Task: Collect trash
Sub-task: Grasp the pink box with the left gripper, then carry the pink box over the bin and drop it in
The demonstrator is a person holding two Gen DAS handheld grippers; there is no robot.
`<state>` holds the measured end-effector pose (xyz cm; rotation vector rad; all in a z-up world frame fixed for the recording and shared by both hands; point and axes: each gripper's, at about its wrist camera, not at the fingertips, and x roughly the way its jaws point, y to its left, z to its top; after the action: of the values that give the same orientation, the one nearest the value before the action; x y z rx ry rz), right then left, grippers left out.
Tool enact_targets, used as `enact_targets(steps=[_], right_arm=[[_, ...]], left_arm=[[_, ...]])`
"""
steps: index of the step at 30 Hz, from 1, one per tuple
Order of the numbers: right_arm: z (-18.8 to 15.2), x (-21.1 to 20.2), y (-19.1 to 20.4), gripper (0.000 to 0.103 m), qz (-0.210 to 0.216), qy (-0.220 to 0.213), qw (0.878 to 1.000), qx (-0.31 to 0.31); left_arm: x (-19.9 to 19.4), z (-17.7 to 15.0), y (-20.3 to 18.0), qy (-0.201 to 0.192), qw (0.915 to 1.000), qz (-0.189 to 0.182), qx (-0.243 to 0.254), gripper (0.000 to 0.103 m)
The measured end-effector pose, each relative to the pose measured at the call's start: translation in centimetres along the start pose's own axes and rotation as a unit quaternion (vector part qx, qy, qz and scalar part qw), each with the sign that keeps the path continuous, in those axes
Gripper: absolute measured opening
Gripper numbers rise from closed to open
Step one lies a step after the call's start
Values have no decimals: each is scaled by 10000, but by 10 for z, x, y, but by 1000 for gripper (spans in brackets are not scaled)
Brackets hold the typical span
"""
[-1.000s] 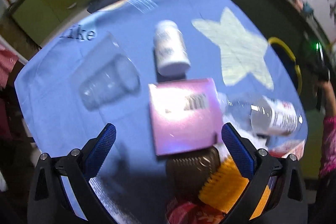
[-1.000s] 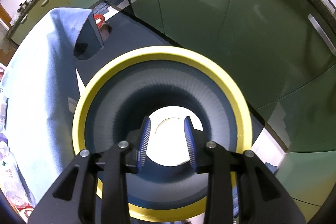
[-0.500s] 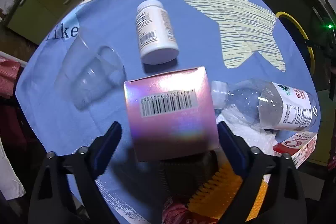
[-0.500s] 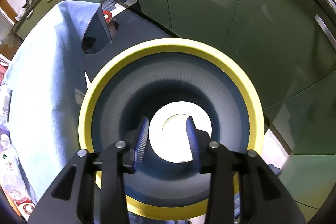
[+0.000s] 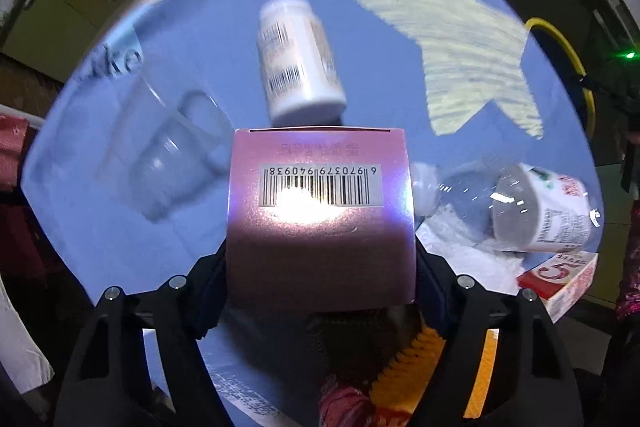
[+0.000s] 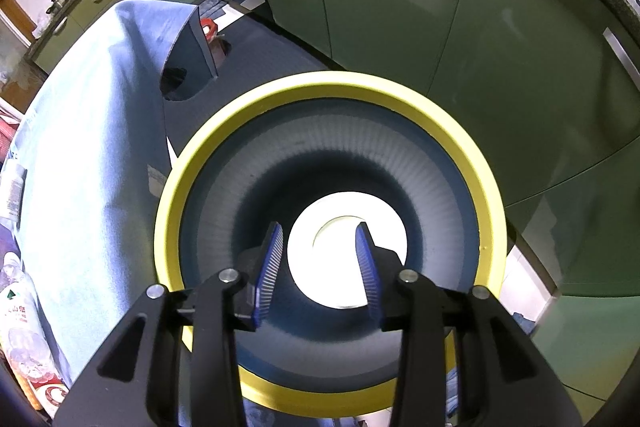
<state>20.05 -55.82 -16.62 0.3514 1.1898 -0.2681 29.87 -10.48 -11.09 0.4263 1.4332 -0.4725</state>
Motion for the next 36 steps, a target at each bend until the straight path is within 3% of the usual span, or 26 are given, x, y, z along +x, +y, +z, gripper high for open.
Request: enact_targets(steps=[9,16,21,25,33,36], right_arm=[[-5,-12,-4,36,153,-164,9997,46],[-25,-72,-14,36,328,-817,9961,49],[-58,-120,-29,38,439,-1279,9908,50],[-83,-144,-43,38,409,-1506,9877,77],[-123,-164,-73,39,372,-1647,9854,207],[-133,-165,-79,45,355,-1642,9854,262]], left_arm=[[-71,-3,-37,-625,9971,68,422,77],[-86,27,-147,-818,9856,-342,1441,77],[-68,62,-241,-618,9729,-498,2173,77],[-41,96,-309,-412,9669,-620,2439,77],[39,152,-393,-71,9643,-535,2594,77],[68,166,-408,34,9666,-426,2527,78]])
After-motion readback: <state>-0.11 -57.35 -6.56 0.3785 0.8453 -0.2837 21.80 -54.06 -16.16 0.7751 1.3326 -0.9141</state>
